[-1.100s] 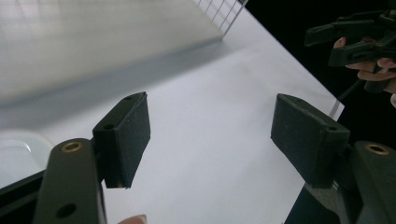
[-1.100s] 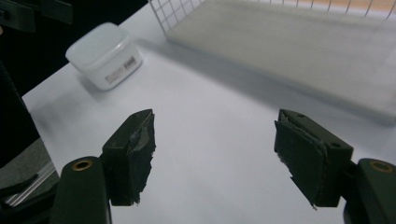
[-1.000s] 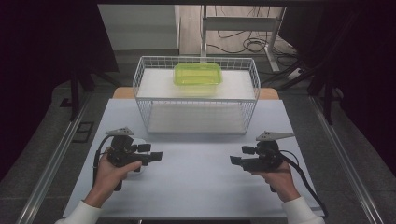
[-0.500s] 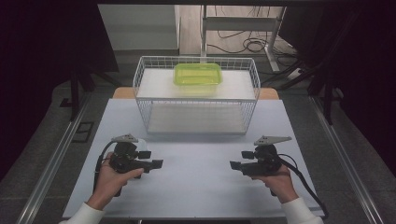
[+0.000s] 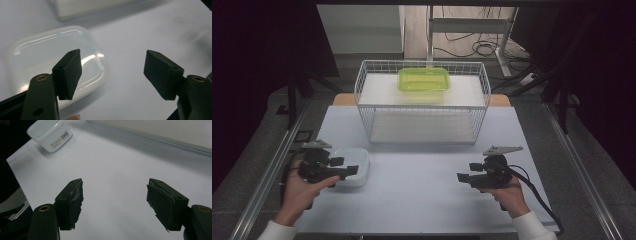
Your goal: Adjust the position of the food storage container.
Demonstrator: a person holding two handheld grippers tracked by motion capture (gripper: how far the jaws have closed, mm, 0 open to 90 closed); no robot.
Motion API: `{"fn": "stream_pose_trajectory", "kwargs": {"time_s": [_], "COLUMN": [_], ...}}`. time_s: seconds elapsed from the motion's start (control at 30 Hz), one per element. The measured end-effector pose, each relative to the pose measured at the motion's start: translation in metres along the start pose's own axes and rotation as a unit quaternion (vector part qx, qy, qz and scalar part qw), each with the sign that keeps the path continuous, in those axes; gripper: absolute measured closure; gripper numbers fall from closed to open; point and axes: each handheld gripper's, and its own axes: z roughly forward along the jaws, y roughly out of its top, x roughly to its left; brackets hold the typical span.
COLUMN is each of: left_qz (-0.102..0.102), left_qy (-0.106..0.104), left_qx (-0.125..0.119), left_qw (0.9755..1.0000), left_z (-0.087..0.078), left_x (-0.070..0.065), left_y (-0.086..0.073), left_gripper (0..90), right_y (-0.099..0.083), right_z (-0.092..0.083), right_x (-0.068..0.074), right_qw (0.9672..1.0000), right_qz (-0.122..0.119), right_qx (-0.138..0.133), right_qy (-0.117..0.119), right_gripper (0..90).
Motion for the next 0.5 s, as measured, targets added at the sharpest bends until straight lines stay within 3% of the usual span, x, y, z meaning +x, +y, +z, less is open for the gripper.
{"fn": "stream_pose_trajectory", "kwargs": {"time_s": [0.2, 0.37, 0.5], "left_qz": [-0.051, -0.074, -0.081], "left_qy": [0.043, 0.058, 0.070], "left_qx": [0.004, 0.012, 0.019], "left_qw": [0.9978, 0.9954, 0.9940], "left_z": [-0.015, -0.013, -0.010], "left_x": [0.042, 0.060, 0.068], "left_y": [-0.009, -0.013, -0.013], "left_gripper": [37.2, 46.9, 52.4], "right_y": [-0.002, -0.003, -0.003], "right_z": [0.004, 0.006, 0.005], "right_x": [-0.002, -0.003, -0.004], "right_qw": [1.0000, 0.9999, 0.9999], "right_qz": [0.003, 0.004, 0.003], "right_qx": [0.006, 0.010, 0.010], "right_qy": [-0.001, -0.004, -0.009], "right_gripper": [28.8, 28.6, 28.5]}}
